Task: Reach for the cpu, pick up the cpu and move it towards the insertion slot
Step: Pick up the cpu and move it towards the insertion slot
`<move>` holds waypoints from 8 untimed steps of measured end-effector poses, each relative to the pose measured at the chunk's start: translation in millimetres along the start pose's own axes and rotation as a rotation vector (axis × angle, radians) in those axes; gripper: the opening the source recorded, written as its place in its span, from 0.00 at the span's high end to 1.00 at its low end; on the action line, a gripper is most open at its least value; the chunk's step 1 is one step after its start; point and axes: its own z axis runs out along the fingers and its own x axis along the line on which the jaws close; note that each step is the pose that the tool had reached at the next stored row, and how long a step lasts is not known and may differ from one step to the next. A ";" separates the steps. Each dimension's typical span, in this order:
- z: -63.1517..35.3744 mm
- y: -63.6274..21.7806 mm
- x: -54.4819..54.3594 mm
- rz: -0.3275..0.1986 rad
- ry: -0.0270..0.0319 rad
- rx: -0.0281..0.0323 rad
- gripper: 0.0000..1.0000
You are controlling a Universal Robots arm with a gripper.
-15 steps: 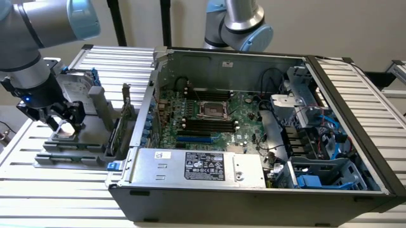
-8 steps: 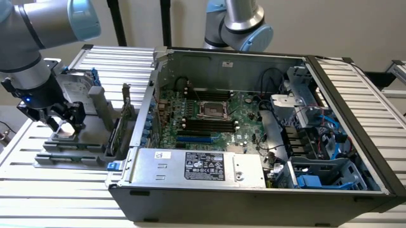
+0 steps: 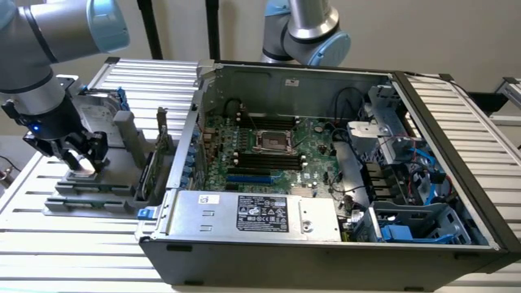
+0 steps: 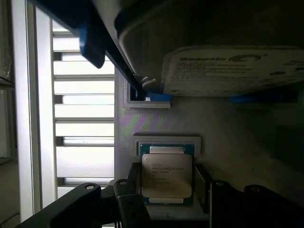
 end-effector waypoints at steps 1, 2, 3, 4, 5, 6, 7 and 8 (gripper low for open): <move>0.0 0.0 0.0 0.000 0.0000 0.0000 0.44; 0.0 0.0 0.0 0.000 0.0000 0.0000 0.44; 0.0 0.0 0.0 0.000 0.0000 0.0000 0.44; 0.0 0.0 0.0 0.000 0.0000 0.0000 0.44; 0.0 0.0 0.0 0.000 0.0000 0.0000 0.44; 0.0 0.0 0.0 0.000 0.0000 0.0000 0.44; 0.0 0.0 0.0 0.000 0.0000 0.0000 0.44; 0.0 0.0 0.0 0.000 0.0000 0.0000 0.44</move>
